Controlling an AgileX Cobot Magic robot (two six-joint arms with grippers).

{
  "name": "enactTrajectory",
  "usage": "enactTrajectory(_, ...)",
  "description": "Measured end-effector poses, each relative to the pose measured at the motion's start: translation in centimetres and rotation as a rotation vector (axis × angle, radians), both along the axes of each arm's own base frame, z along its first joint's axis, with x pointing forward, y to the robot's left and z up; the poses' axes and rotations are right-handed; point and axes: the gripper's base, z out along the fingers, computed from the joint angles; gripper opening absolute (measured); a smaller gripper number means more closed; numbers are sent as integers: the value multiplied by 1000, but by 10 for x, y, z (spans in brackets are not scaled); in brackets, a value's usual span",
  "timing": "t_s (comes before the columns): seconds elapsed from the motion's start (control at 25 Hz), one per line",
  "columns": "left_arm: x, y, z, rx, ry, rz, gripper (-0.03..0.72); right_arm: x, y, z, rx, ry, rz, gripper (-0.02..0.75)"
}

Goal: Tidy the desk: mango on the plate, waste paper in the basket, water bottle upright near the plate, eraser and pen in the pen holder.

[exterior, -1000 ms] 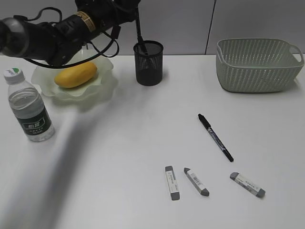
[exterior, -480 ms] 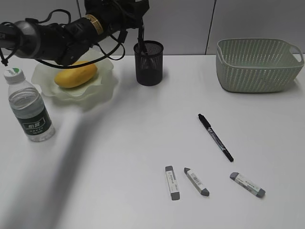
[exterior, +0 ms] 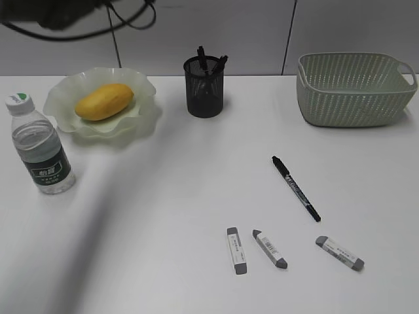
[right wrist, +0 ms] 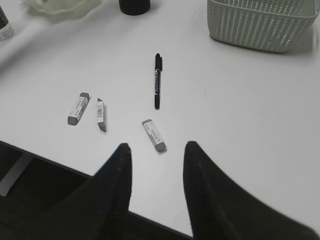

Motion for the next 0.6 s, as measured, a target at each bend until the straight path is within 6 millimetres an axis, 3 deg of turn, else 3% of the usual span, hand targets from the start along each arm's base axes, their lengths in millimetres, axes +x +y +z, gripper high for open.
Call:
enactTrajectory(0.08, -18, 13, 48, 128, 4, 103, 342, 0, 0, 0, 0, 0, 0, 288)
enactTrajectory(0.16, -36, 32, 68, 220, 81, 247, 253, 0, 0, 0, 0, 0, 0, 288)
enactTrajectory(0.24, -68, 57, 85, 275, 156, 362, 213, 0, 0, 0, 0, 0, 0, 287)
enactTrajectory(0.36, -118, 83, 77, 332, 273, 425, 197, 0, 0, 0, 0, -1, 0, 287)
enactTrajectory(0.6, -242, 131, 46, 467, 640, 424, 195, 0, 0, 0, 0, 0, 0, 287)
